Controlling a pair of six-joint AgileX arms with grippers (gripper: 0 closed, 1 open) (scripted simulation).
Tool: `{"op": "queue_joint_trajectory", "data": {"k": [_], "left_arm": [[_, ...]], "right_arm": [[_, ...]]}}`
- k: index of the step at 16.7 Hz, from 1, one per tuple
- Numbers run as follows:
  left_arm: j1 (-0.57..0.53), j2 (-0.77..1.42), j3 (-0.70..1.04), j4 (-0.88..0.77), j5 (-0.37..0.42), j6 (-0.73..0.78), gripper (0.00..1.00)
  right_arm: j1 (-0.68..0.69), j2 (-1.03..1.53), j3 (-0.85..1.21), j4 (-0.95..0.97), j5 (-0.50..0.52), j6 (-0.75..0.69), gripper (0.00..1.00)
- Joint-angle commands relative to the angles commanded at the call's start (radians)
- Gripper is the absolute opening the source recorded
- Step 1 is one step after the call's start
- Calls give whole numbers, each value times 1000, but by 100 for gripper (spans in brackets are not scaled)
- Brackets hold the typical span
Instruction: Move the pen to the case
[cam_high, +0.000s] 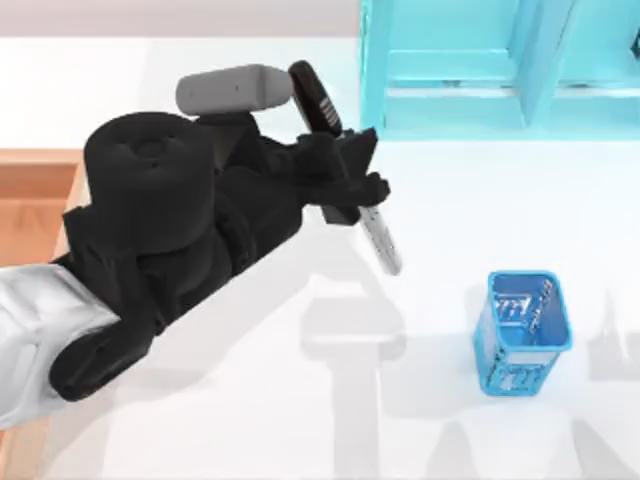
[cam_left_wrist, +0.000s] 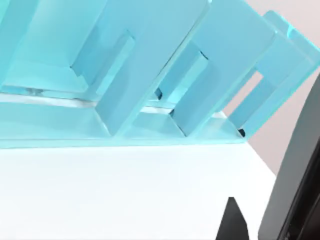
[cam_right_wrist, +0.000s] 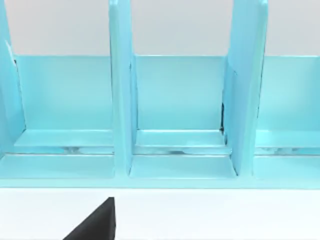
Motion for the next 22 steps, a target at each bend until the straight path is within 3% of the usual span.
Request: {"op": "queue_joint_trajectory", "data": {"k": [3,7,11,17,22], "left_arm": [[53,30,16,35,61,11,0],[256,104,65,145,280,37,0],[558,197,128,302,628,63,0],[988,327,206,557,1216,78,0],[1275,396,240,738,1667,62,0]], "right_arm": [[0,0,0,0,0,0,100],[0,0,0,0,0,0,100],[0,0,0,0,0,0,100],[0,0,0,0,0,0,100],[0,0,0,0,0,0,100]]}}
